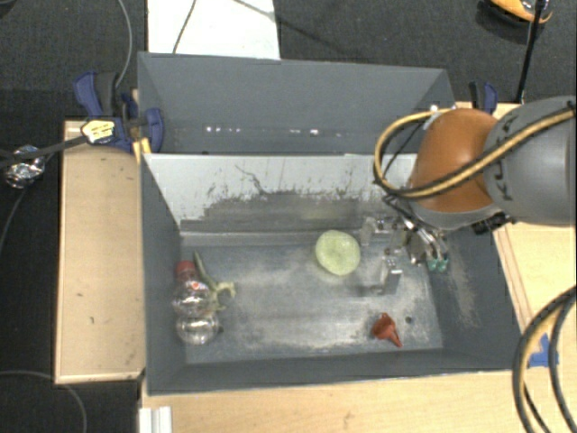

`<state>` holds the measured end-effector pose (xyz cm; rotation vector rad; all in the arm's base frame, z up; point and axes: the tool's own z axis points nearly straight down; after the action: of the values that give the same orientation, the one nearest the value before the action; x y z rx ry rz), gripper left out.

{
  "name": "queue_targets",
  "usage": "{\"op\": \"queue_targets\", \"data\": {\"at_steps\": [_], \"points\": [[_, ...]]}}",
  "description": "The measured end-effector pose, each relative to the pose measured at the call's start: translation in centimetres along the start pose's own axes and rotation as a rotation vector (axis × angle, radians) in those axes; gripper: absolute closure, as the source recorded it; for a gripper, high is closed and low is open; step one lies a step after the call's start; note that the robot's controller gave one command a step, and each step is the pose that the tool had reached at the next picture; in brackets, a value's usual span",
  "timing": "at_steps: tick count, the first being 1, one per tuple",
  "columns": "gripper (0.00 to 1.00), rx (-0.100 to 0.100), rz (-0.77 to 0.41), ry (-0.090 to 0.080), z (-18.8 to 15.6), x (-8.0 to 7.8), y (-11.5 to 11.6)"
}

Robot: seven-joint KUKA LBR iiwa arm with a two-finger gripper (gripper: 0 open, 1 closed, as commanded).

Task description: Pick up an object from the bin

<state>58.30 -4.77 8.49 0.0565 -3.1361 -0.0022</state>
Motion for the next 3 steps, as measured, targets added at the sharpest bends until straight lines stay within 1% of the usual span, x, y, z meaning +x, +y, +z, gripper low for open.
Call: {"op": "queue_targets", "data": {"at_steps": [1,2,3], "points": [[0.0,0.001,0.131,-0.018,-1.5,-1.0,3.1],[0.0,0.0,0.0,-0.002,1.5,-1.2,5.4],[1.0,-0.001,0.296,-0.018,1.4,-1.1,4.7]]}}
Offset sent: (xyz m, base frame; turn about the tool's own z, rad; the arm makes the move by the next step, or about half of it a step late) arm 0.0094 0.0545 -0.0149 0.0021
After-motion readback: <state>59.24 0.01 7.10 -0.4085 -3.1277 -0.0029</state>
